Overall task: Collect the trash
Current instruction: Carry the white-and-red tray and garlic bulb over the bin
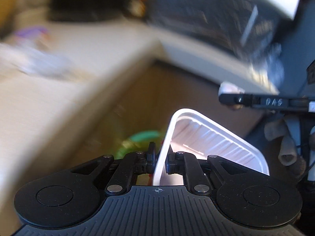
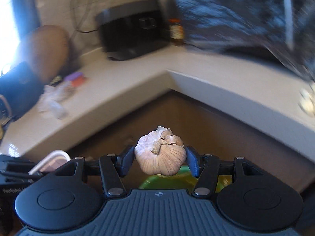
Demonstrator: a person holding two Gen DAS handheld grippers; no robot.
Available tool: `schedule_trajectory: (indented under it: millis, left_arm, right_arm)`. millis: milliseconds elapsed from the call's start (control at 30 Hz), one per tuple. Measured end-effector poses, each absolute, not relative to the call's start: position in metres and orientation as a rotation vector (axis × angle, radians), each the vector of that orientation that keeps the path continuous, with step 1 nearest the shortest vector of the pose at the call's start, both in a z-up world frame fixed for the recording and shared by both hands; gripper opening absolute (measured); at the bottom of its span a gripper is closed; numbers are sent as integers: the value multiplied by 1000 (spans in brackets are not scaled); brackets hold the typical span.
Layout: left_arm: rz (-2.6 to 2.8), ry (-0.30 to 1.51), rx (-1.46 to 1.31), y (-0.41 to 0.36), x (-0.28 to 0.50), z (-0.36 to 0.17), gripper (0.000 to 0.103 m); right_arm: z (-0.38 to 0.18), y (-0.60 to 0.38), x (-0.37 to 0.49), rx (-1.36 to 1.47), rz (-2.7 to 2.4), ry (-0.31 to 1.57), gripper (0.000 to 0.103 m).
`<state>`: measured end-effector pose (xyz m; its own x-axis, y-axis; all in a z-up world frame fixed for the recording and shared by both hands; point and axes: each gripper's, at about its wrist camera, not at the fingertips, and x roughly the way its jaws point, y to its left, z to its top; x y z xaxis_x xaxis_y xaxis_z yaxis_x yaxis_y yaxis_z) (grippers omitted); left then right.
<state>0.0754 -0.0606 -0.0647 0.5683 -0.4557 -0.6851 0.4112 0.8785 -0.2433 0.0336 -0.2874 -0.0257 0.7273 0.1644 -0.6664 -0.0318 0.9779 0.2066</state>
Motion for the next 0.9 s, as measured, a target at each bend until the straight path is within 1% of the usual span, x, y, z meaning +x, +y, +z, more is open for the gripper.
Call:
schedule_trajectory:
  millis: [100, 167, 300, 400, 467, 767, 900]
  left_arm:
    - [-521, 894, -7, -98, 95, -102, 12]
    - [-504, 911, 31, -116, 104, -123, 12]
    - [-443, 924, 71, -136, 126, -162, 13]
    - [-384, 972, 75, -143, 143, -194, 12]
    - [-346, 1004, 96, -151, 155, -213, 12]
    - [-147, 1080, 107, -152, 187, -297, 13]
    - [-100, 1112, 67, -158, 200, -323, 13]
  right_arm:
    - [-57, -310, 27, 204, 14, 780, 57]
    - [-78, -315, 31, 202, -20, 805, 57]
    - [-112, -320, 42, 242, -20, 829, 57]
    - [-138, -328, 47, 325, 4, 838, 57]
    - [-153, -328, 50, 320, 5, 874, 57]
    - [-175, -336, 53, 303, -5, 910, 56]
    - [-182, -338, 56, 298, -13, 932, 56]
